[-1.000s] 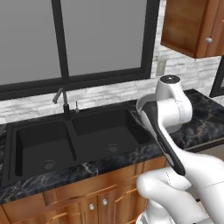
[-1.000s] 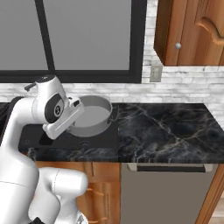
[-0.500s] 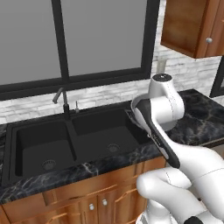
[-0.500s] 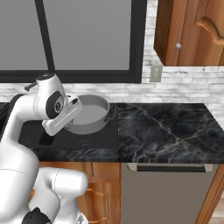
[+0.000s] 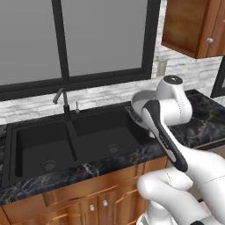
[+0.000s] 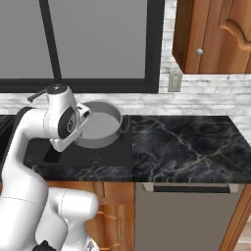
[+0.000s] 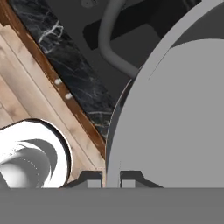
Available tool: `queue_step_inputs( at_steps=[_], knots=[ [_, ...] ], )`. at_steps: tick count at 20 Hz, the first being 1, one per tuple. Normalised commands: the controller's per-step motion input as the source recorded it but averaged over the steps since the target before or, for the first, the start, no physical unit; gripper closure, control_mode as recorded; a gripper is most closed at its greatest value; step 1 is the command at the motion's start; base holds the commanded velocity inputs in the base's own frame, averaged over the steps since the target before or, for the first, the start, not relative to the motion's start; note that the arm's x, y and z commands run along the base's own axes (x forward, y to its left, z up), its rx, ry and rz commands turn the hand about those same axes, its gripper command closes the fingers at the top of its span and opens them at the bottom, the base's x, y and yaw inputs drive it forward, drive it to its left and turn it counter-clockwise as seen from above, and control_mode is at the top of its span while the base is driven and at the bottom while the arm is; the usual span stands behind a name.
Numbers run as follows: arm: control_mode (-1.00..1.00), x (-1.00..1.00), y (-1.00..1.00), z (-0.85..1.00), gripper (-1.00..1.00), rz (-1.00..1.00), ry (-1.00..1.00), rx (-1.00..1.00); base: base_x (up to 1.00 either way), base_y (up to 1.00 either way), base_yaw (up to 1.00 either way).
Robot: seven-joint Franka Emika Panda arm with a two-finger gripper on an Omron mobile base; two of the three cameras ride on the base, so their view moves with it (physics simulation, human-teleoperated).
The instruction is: Move the pot and pan from the stove into the sink.
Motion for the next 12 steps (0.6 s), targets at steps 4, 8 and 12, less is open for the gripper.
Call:
queue_step_inputs(
  at_steps=[4,8,12],
  knots=[
    [-1.0,0.39,0.23,-0.02,1.0,0.05,-0.2,0.0,0.0,0.0,0.0],
    [-1.0,0.54,0.34,-0.08,1.0,0.07,-0.1,0.01,0.0,0.0,0.0],
    [-1.0,0.42,0.31,-0.1,1.0,0.08,-0.07,0.0,0.0,0.0,0.0]
  ],
)
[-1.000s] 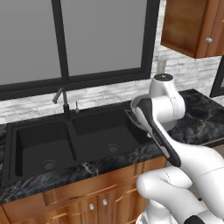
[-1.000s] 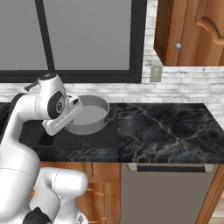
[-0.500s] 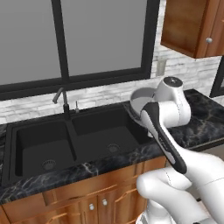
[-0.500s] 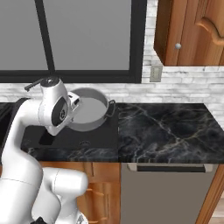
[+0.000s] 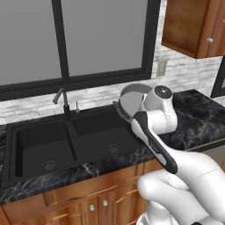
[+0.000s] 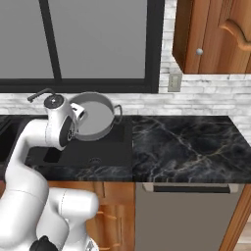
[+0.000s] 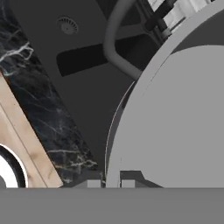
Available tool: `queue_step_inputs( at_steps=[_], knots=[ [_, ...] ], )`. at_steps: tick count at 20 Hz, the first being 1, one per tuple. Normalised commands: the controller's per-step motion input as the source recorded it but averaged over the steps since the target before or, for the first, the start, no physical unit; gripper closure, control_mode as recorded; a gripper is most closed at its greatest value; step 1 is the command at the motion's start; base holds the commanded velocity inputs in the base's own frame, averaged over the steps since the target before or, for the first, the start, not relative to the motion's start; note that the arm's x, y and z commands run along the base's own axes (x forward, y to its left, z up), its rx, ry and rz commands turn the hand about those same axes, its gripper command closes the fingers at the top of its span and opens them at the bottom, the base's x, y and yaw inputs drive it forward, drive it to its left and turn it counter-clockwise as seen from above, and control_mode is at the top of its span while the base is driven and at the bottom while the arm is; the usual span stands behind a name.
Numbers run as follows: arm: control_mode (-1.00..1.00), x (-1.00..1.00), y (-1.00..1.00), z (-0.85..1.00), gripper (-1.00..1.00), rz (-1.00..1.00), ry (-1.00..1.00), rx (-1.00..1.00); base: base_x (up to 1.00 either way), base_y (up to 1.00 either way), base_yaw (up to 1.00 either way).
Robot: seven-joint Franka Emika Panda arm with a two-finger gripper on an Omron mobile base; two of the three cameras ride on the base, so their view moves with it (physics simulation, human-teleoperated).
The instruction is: Move the pot and pan from the stove into the sink.
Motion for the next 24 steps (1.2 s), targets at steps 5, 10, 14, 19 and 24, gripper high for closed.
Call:
queue_step_inputs(
  at_steps=[5,10,14,19,24],
  knots=[
    [-1.0,0.1,0.1,-0.05,1.0,0.01,-0.07,0.0,0.0,0.0,0.0],
    [-1.0,-0.01,0.13,-0.2,1.0,0.03,0.0,0.0,0.0,0.0,0.0],
    [-1.0,0.11,0.24,-0.27,1.0,0.07,0.0,0.0,0.0,0.0,0.0],
    [-1.0,0.31,0.31,-0.26,1.0,0.07,0.0,0.0,0.0,0.0,0.0],
    [-1.0,0.46,0.36,-0.28,1.0,0.06,0.01,0.0,0.0,0.0,0.0]
  ],
)
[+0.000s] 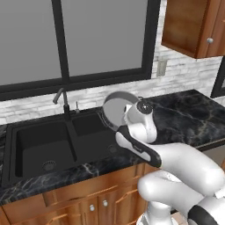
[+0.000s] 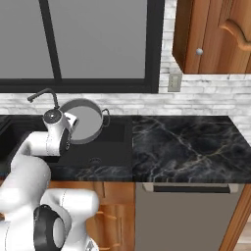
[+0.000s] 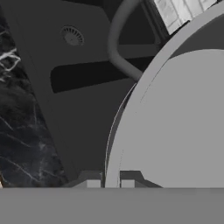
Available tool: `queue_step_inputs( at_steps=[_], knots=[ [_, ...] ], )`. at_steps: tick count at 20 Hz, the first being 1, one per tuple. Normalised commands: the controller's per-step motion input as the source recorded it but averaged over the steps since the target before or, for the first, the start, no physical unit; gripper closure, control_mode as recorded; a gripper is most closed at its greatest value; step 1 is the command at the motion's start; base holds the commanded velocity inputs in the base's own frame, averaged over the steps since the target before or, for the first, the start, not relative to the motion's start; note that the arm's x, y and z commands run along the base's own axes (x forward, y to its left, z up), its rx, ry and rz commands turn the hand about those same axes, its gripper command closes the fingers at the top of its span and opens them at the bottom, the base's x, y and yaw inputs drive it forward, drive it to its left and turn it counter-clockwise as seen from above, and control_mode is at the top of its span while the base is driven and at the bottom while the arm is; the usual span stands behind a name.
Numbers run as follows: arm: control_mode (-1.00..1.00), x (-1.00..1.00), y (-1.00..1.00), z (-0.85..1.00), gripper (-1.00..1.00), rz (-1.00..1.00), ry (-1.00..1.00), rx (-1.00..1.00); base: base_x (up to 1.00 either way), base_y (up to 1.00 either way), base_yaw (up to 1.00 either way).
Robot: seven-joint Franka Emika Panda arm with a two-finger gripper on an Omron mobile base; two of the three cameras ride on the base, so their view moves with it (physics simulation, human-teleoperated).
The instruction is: Move the pot and pan from the stove into the sink.
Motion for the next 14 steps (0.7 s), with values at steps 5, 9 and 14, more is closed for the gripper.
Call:
queue_step_inputs(
  at_steps=[5,9,14],
  knots=[
    [-1.0,0.56,0.17,-0.23,1.0,0.05,0.03,0.0,0.0,0.0,0.0],
    [-1.0,0.53,0.11,-0.12,1.0,0.0,0.01,0.0,0.0,0.0,0.0],
    [-1.0,0.16,0.08,-0.04,1.0,-0.01,0.0,0.0,0.0,0.0,0.0]
  ],
)
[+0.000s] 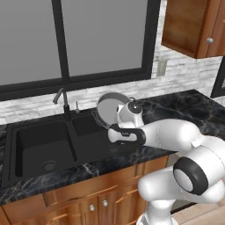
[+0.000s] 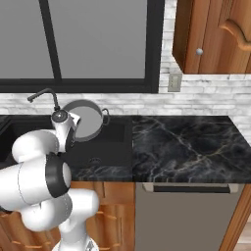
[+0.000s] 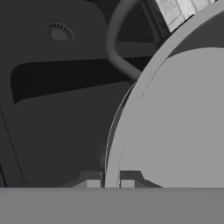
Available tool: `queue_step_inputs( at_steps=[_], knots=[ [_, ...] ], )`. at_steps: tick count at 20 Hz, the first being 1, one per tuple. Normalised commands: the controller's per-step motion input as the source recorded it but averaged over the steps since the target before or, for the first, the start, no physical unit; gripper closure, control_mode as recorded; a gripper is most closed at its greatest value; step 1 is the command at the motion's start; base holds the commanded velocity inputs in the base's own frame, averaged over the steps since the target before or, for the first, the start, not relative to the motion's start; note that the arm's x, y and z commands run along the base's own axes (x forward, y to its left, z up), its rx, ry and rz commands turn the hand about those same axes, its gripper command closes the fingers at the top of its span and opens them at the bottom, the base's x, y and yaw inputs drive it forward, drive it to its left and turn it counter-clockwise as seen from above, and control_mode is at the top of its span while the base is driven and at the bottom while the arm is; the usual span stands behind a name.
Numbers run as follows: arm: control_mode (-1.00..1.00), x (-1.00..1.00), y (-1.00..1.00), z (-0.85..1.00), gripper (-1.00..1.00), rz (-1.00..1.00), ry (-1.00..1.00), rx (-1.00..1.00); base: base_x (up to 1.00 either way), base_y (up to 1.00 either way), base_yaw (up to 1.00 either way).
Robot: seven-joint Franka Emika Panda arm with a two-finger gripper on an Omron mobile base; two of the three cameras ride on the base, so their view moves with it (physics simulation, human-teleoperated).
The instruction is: Move the pot and pan from the stove into the sink.
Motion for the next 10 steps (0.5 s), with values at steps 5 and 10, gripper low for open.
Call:
queue_step_inputs(
  at_steps=[5,10],
  knots=[
    [-1.0,0.07,0.03,-0.05,1.0,0.0,0.0,-0.01,0.0,0.0,0.0],
    [-1.0,0.13,0.05,-0.35,1.0,-0.01,0.0,0.0,0.0,0.0,0.0]
  ],
)
